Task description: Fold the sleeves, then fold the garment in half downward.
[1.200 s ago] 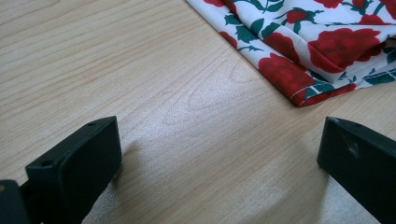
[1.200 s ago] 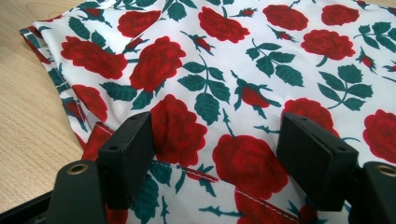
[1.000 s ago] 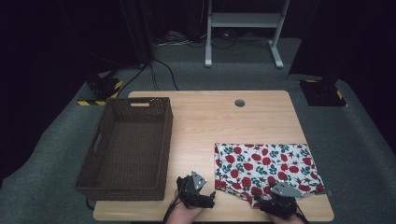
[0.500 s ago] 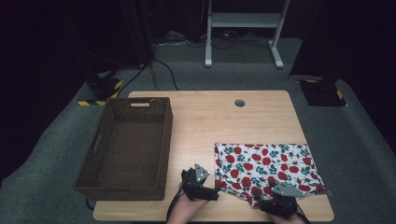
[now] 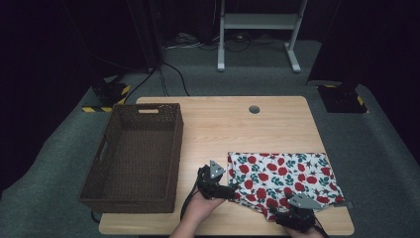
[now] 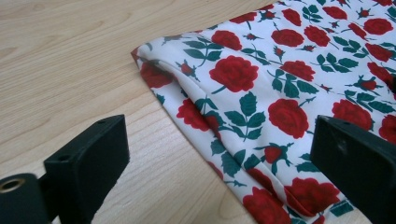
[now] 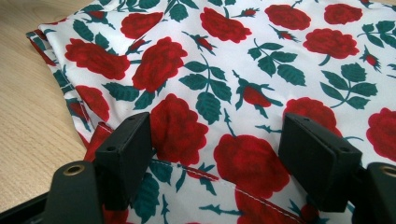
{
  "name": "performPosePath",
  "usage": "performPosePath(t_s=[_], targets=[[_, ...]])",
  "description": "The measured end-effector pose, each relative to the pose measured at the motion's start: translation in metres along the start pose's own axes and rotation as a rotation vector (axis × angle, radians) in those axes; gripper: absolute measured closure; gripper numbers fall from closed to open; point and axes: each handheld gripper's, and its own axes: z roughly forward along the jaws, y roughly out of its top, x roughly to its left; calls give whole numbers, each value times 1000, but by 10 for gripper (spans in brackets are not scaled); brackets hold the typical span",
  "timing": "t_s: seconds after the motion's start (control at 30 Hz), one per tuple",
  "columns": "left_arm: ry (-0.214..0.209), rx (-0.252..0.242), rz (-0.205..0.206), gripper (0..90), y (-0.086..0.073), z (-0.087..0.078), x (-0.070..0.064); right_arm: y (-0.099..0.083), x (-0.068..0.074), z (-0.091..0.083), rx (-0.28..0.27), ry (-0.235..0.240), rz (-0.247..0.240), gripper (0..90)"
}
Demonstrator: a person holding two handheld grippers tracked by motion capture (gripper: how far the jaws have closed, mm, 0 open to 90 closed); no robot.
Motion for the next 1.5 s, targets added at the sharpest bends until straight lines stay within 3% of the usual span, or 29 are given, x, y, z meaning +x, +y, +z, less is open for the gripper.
performPosePath(t_s=[0.2,0.6,0.83,1.5], targets=[[12,0,30,40,7,9,-3,0,0,0,-1,0,-8,257],[22,-6,14,7,19,20,0,-1,0,-1,0,2,-7,255],[20,10,-19,4,27,28,7,-1,0,0,2,3,-6,253],[68,6,-32,2,45,48,16,-1,0,0,1,5,-6,252]])
